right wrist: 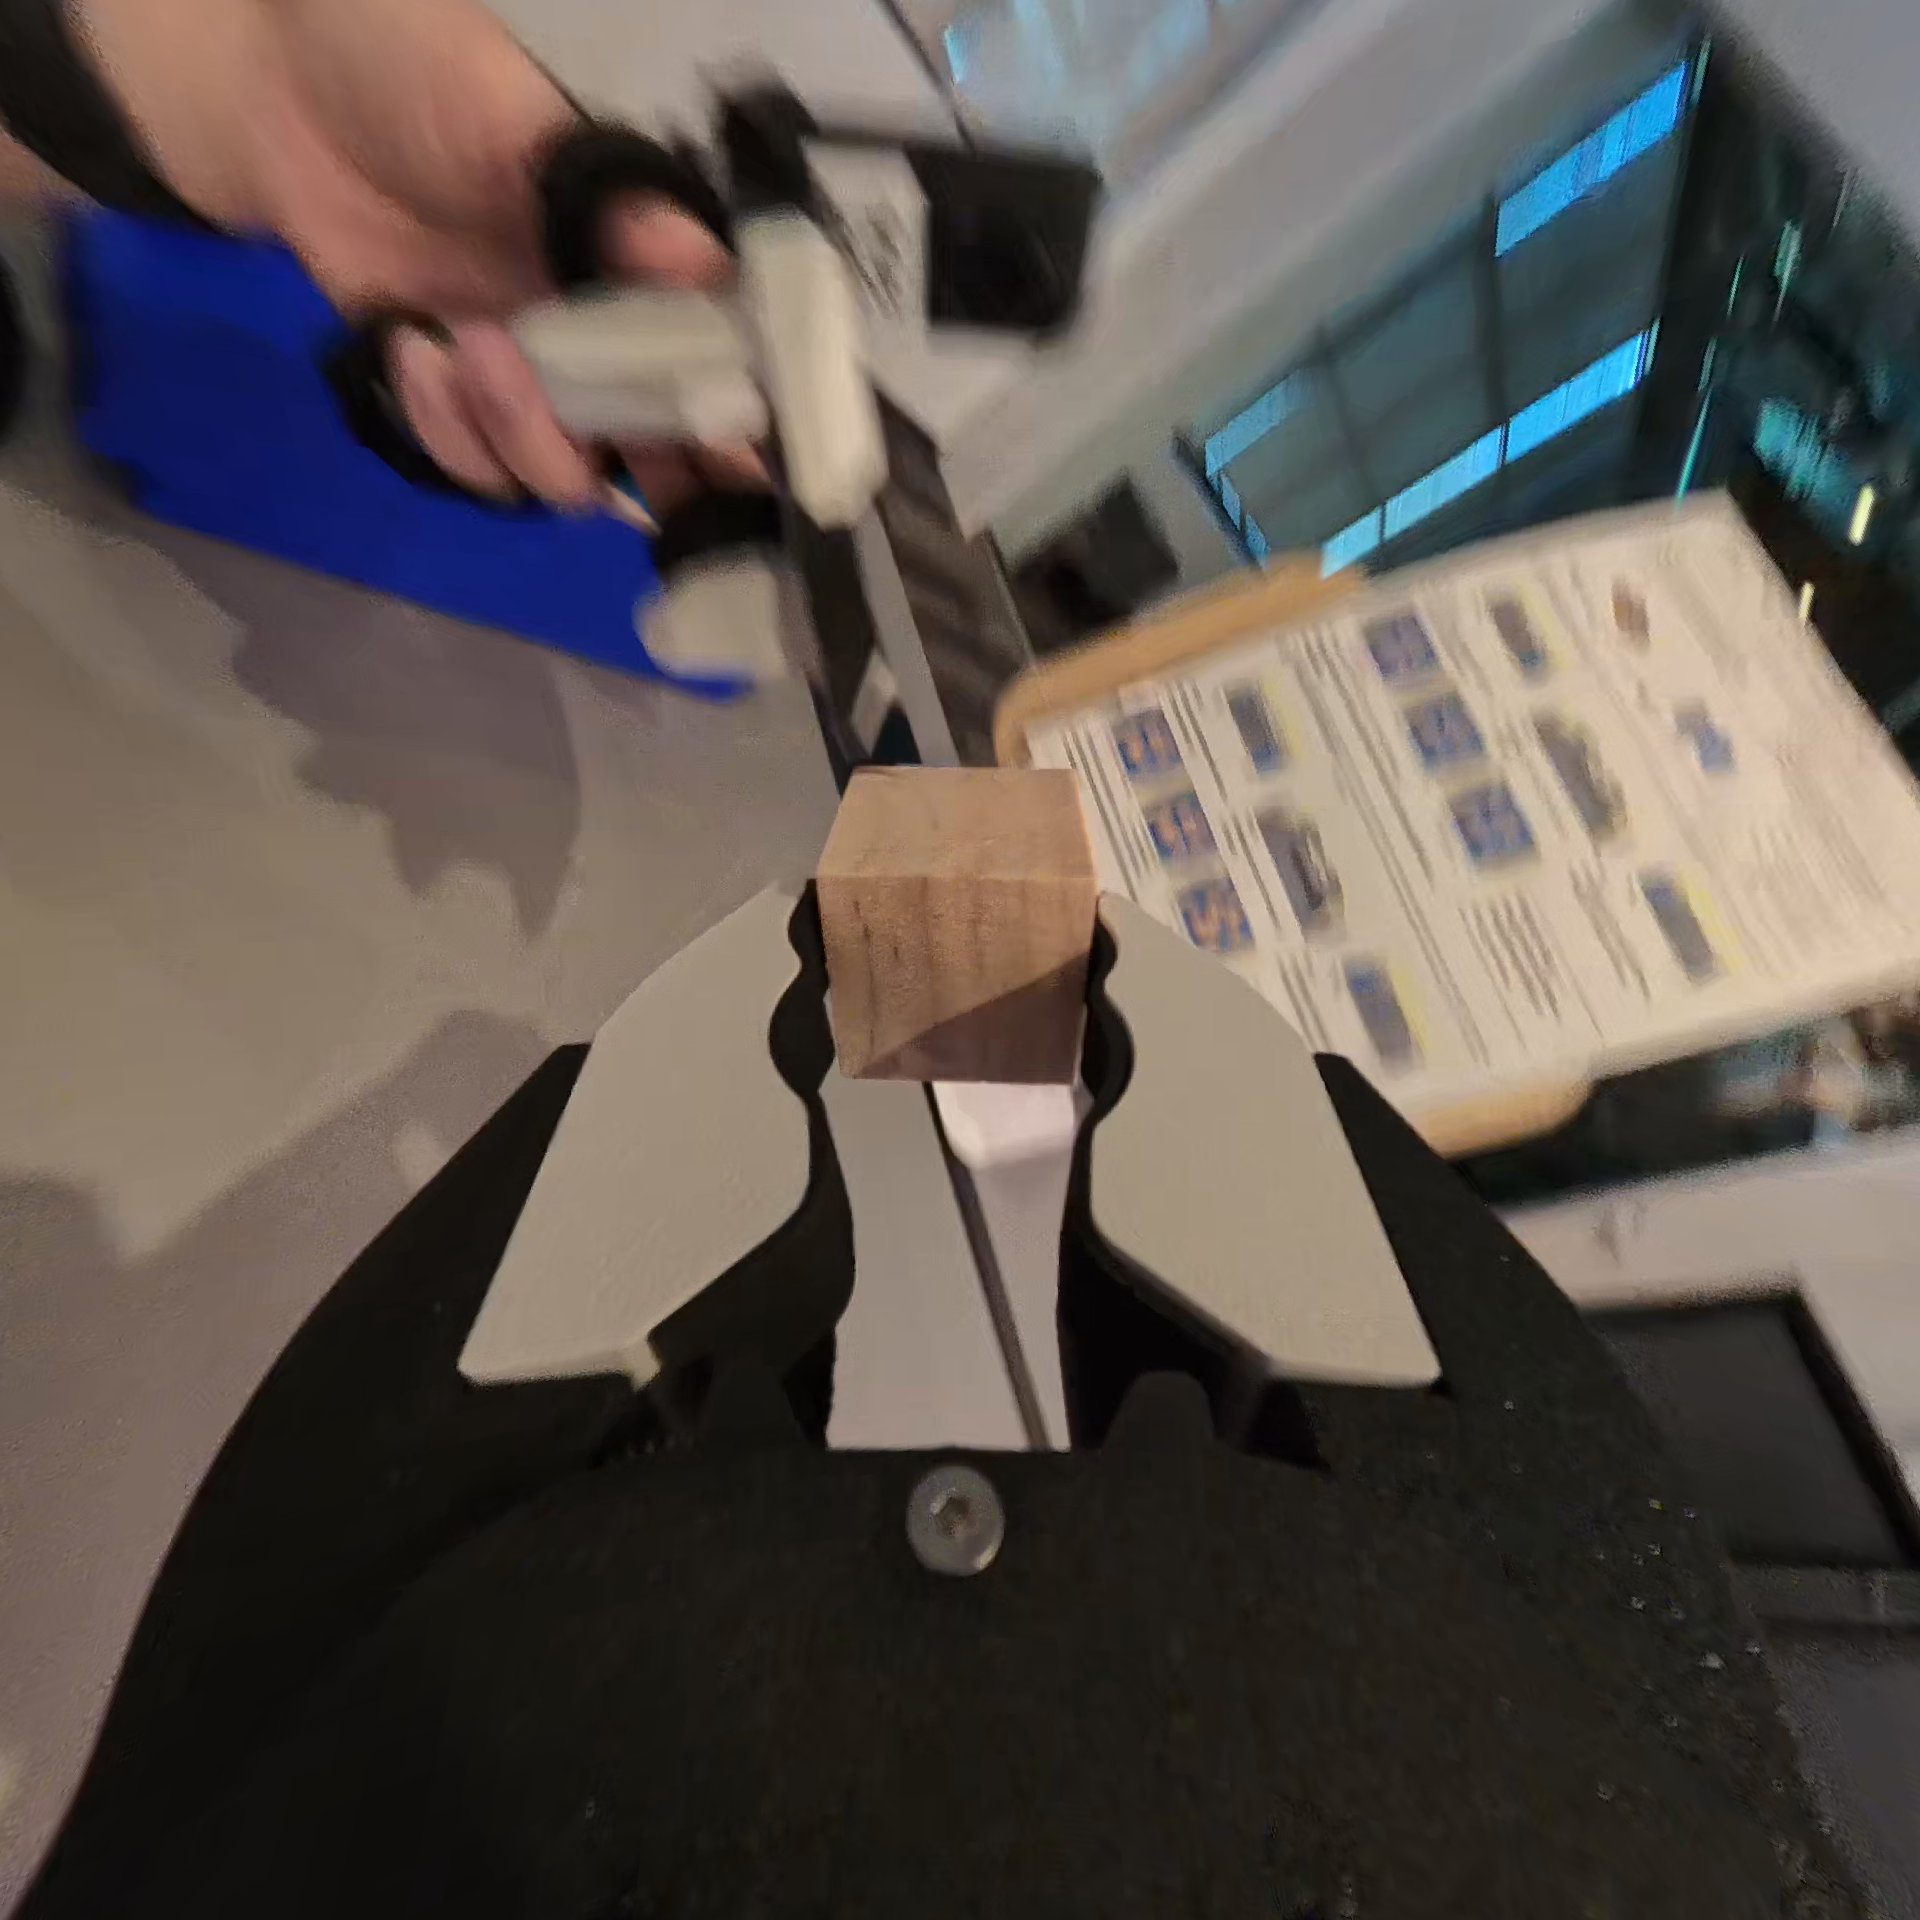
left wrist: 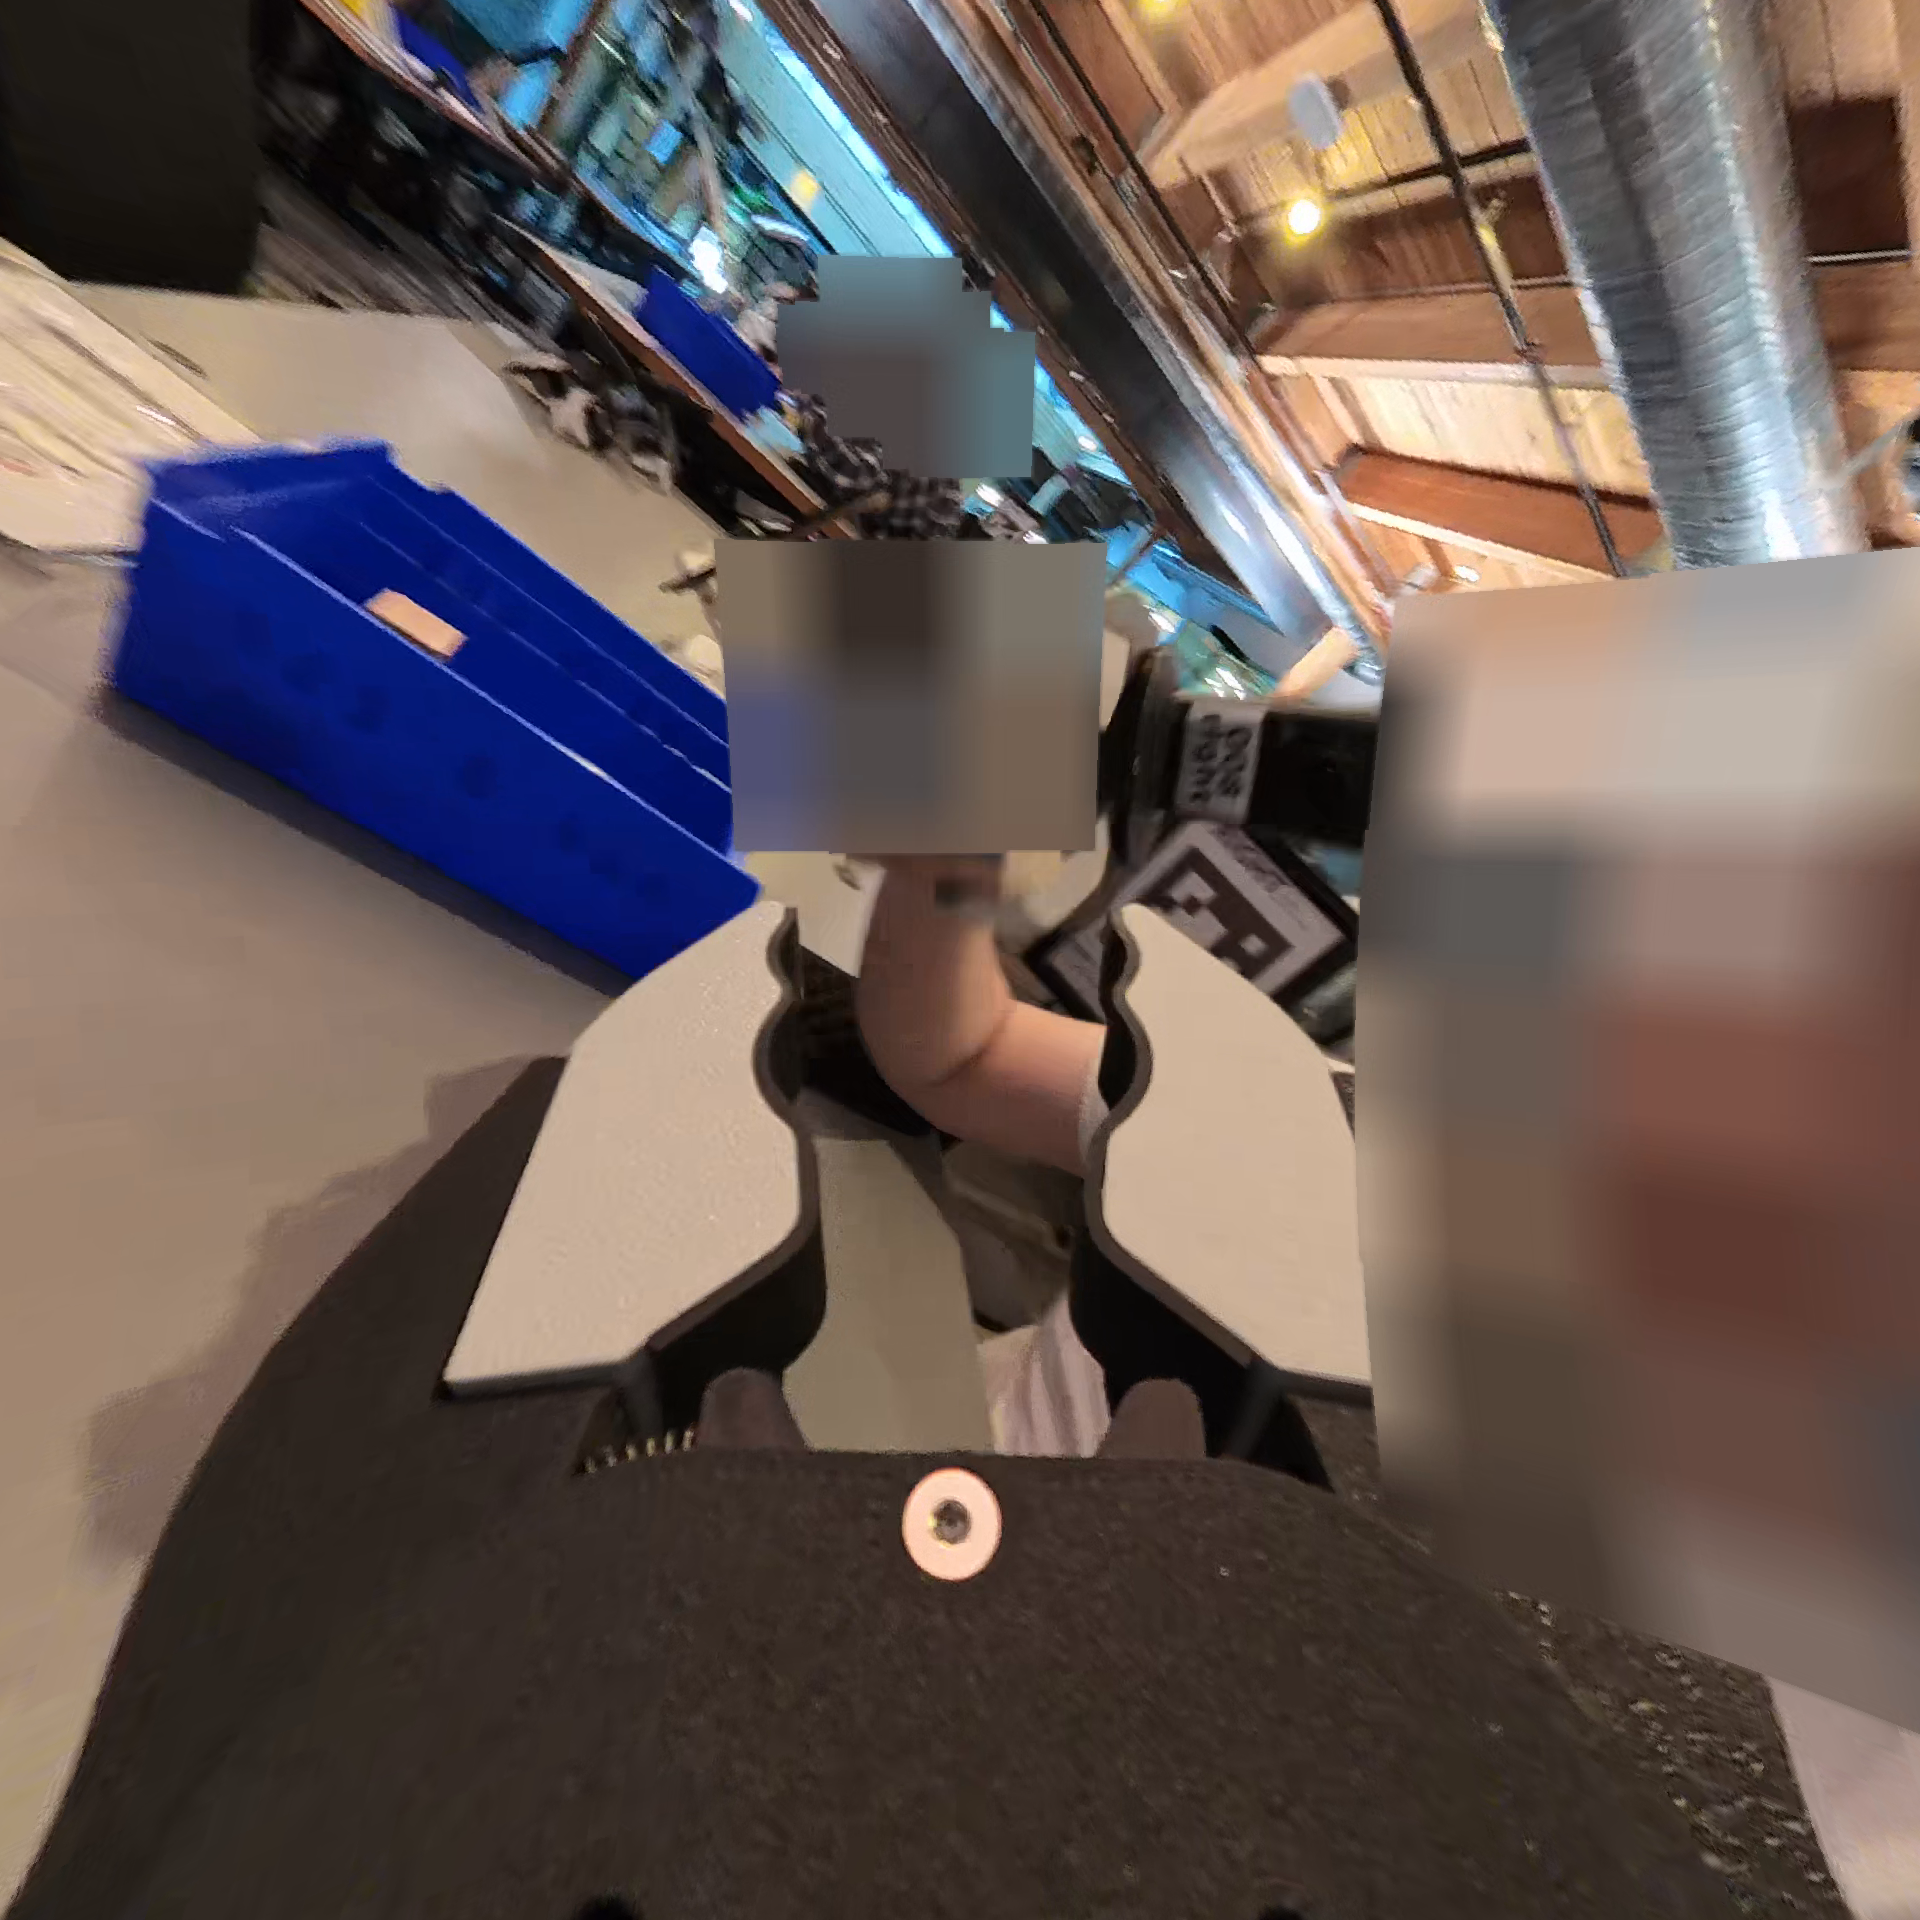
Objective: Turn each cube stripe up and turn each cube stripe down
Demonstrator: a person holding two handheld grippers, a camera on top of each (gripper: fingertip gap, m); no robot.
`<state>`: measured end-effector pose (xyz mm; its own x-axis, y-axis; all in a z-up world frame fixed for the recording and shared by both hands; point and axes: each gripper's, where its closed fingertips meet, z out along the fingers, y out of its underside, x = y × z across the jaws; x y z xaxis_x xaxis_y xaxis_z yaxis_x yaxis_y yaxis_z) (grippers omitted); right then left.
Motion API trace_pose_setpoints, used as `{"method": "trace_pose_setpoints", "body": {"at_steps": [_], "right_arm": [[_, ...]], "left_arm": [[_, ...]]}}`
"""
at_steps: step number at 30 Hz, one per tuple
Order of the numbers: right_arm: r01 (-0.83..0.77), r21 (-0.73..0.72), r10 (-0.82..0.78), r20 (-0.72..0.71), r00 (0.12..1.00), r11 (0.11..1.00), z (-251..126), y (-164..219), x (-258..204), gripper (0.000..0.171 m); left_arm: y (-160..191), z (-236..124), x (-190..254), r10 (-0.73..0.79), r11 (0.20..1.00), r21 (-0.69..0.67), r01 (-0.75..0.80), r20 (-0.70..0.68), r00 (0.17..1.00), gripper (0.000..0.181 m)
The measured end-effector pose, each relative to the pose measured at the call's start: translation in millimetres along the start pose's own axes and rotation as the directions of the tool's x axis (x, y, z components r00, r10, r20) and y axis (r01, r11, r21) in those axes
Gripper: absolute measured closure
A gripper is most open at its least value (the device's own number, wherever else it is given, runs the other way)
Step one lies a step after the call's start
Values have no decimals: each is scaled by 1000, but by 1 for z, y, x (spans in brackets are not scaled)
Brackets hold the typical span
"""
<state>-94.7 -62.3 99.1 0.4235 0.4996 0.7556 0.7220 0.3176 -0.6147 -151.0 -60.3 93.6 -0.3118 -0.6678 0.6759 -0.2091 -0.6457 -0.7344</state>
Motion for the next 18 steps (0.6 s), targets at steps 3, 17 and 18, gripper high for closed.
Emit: {"method": "trace_pose_setpoints", "body": {"at_steps": [3, 17, 18], "right_arm": [[-355, -276, 363, -22, 932, 893, -51, 74, 42, 126], [-679, -660, 696, -651, 304, -321, -157, 371, -34, 125], [-678, -657, 681, -664, 311, -331, -159, 376, -35, 125]], "left_arm": [[-15, -22, -6, 85, 995, 34, -90, 128, 988, 129], [-11, -28, 18, 176, 984, -43, -172, 164, 971, 135], [-11, -28, 18, 178, 984, -45, -173, 165, 970, 135]]}}
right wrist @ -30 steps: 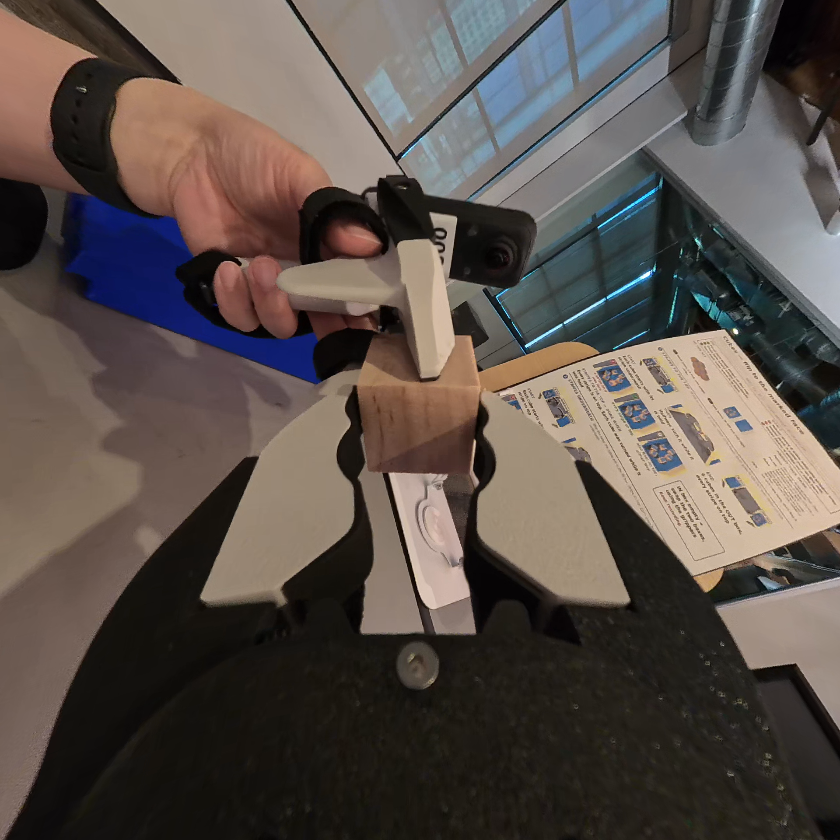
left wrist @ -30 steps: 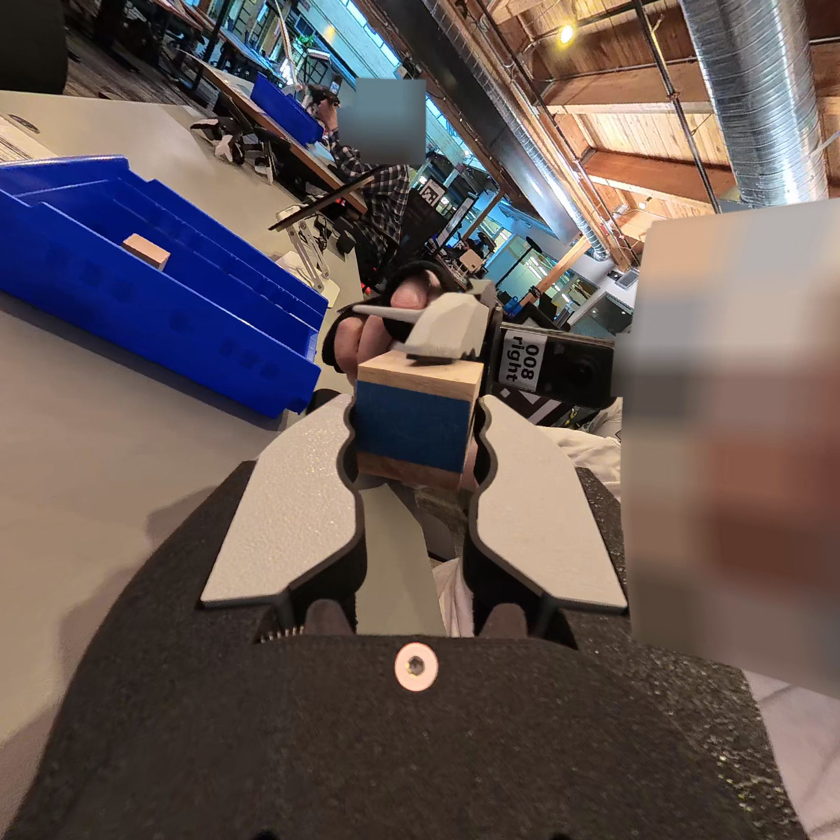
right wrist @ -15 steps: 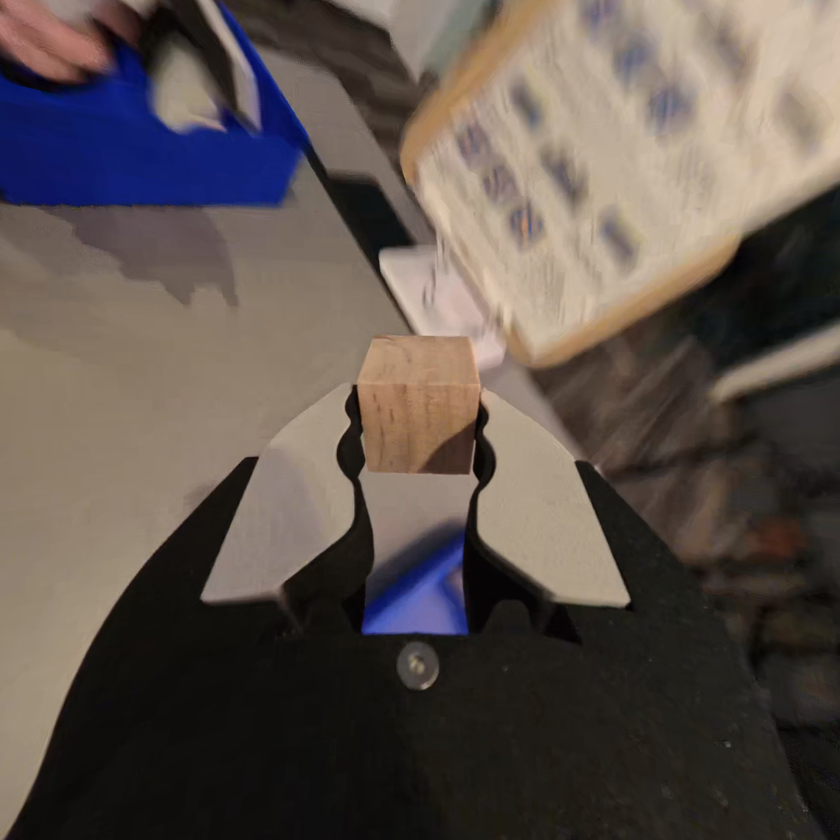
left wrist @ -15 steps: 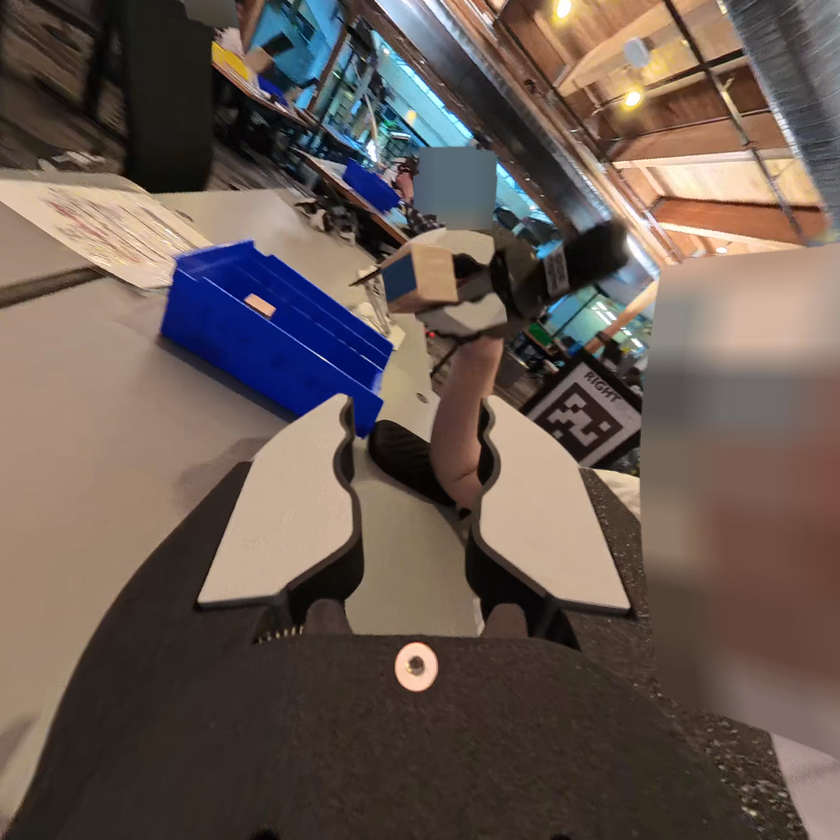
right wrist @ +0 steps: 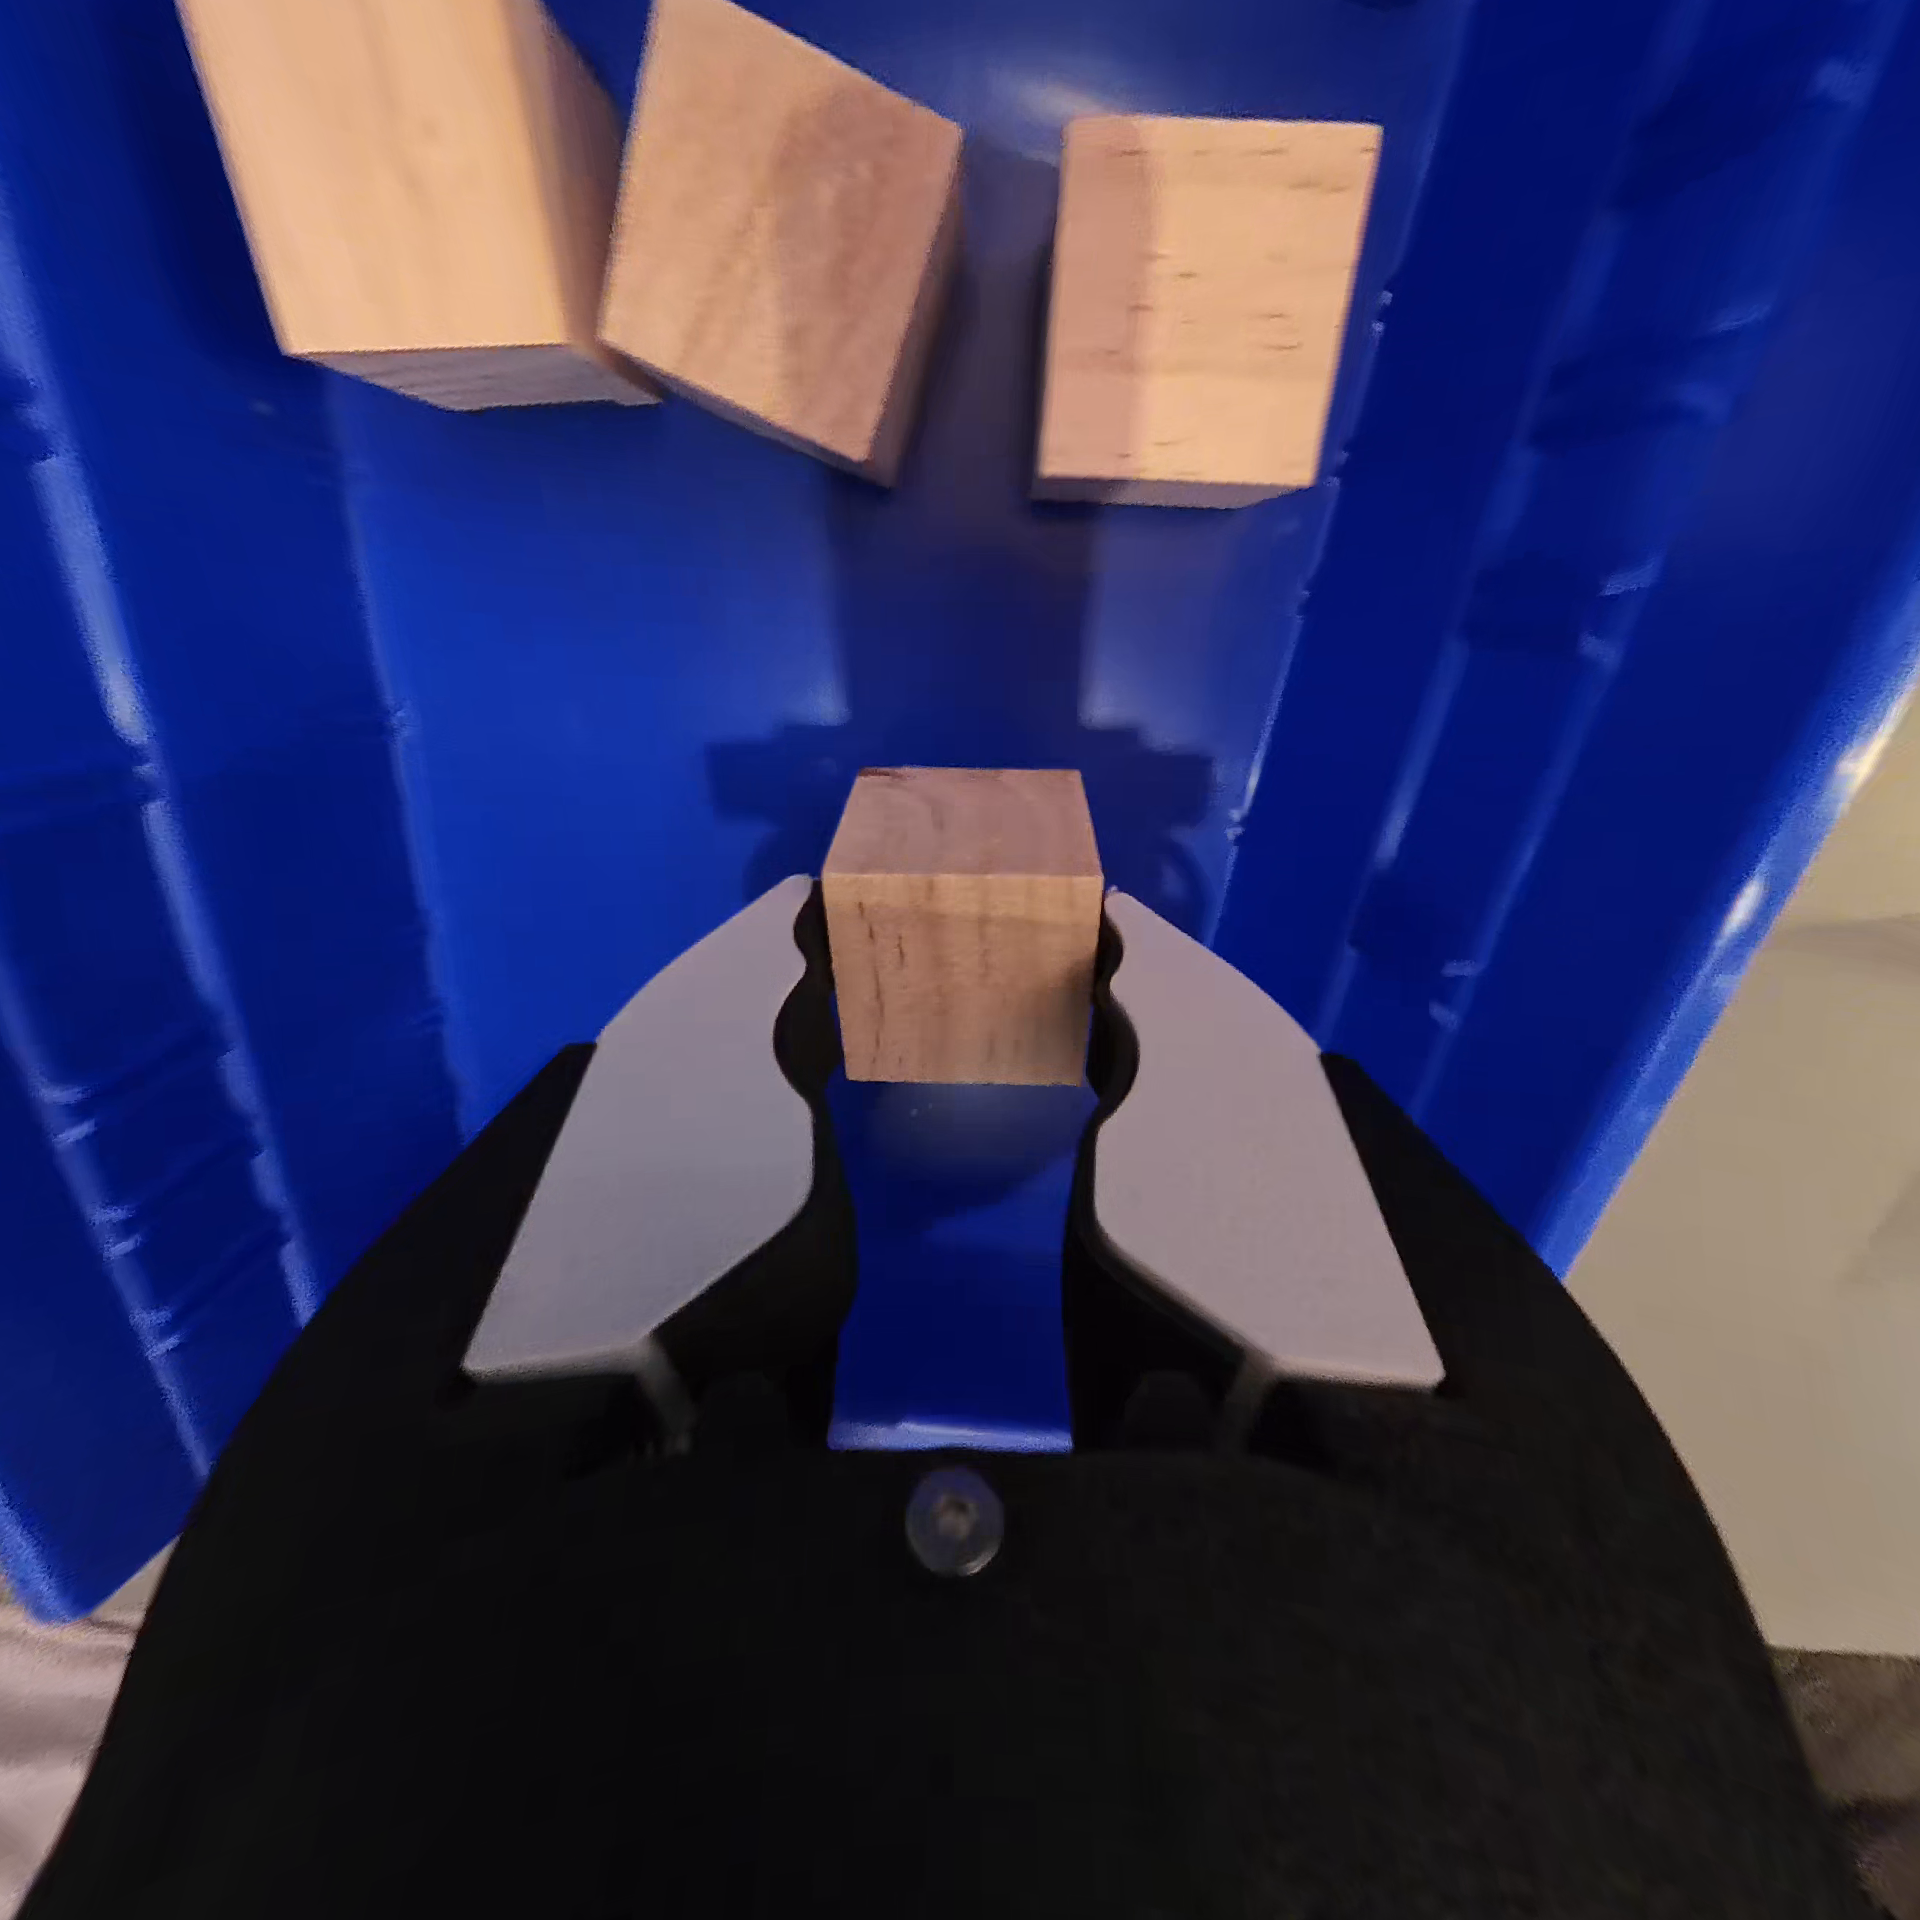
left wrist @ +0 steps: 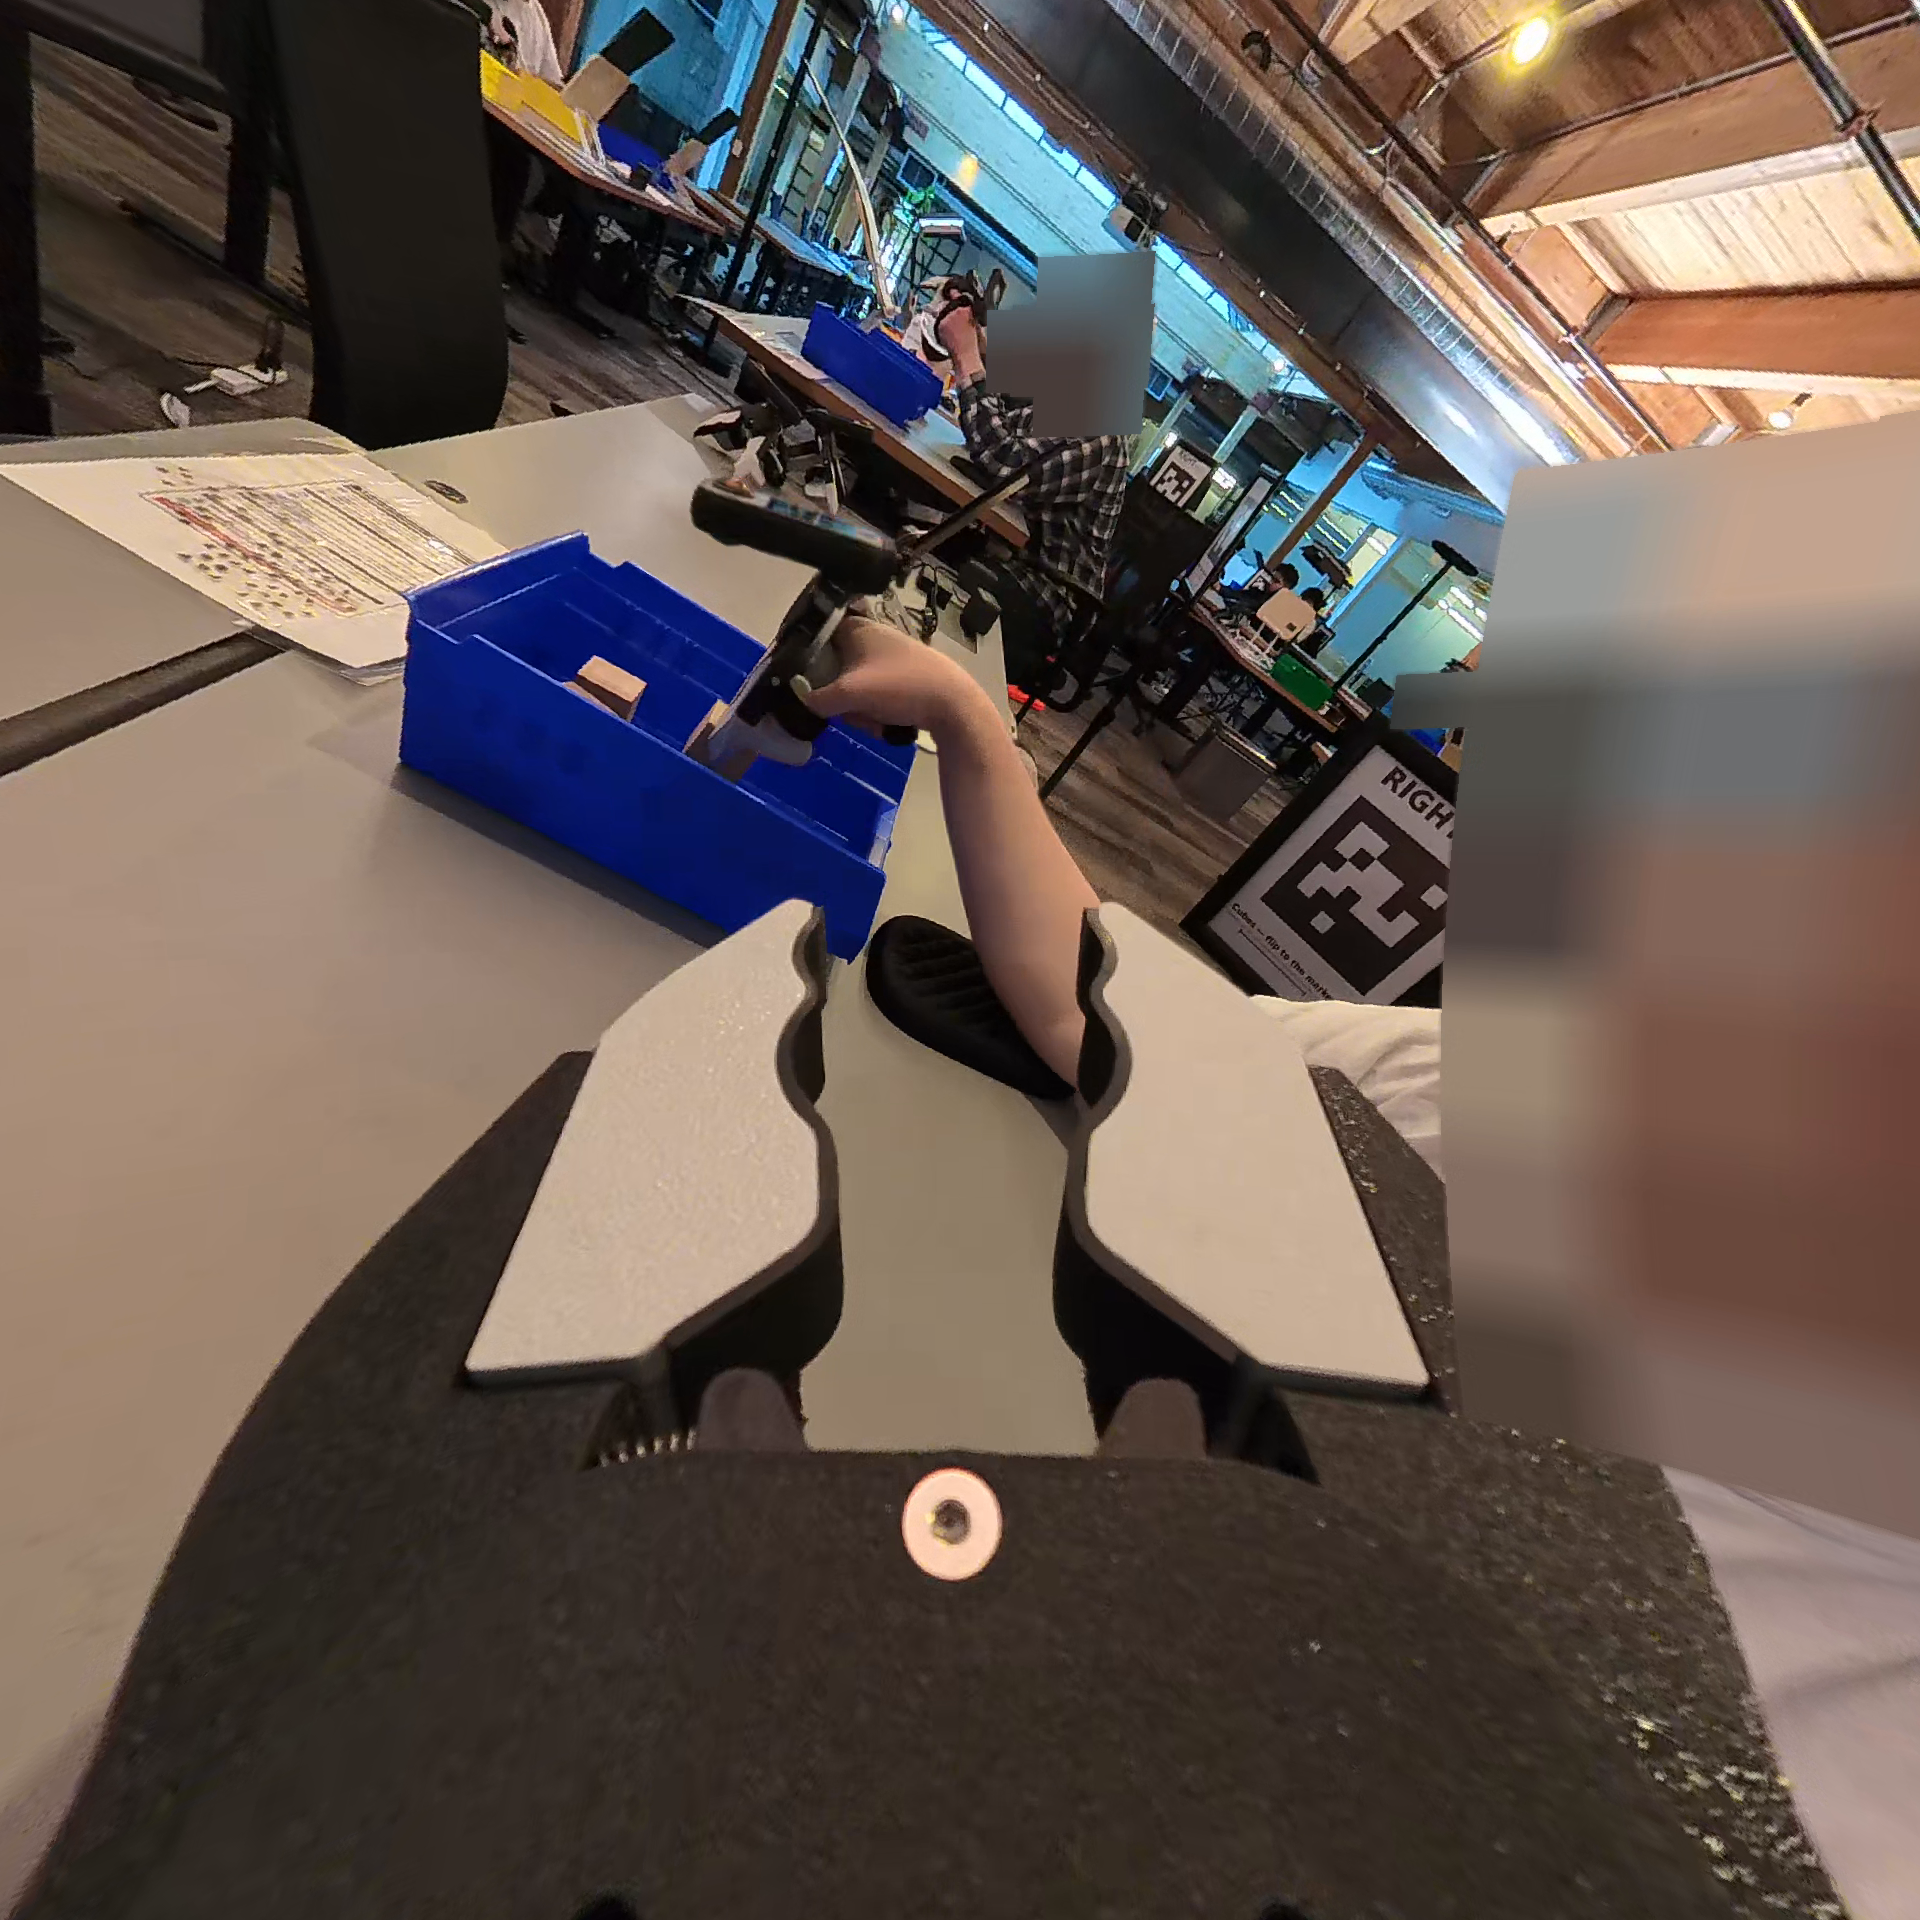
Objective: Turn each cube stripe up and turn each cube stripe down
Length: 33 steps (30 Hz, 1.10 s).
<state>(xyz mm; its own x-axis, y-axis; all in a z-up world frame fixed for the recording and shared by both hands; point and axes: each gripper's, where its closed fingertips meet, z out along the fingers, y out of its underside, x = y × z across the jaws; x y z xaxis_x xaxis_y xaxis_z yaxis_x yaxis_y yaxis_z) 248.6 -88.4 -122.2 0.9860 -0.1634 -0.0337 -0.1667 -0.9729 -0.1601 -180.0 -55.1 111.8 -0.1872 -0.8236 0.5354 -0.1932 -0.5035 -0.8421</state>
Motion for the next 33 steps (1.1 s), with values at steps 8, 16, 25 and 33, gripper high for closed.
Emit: {"method": "trace_pose_setpoints", "body": {"at_steps": [8, 16, 25, 33], "right_arm": [[-48, -52, 44, -68, 997, 997, 16, 4, 20, 125], [-55, -95, 43, -126, 991, 994, 23, 6, 26, 125], [40, 43, -32, -158, 987, 998, -15, -13, 9, 107], [205, 265, -179, -120, 977, 942, -66, -38, -43, 111]], "left_arm": [[0, 1, -1, -9, 1000, 2, 9, -9, 1000, 138], [-1, 0, 2, -4, 1000, 3, 4, -17, 1000, 139], [-21, -56, -3, 186, 982, -3, -189, 196, 963, 138], [8, -194, -106, 683, 729, -569, -379, 635, 360, 157]]}}
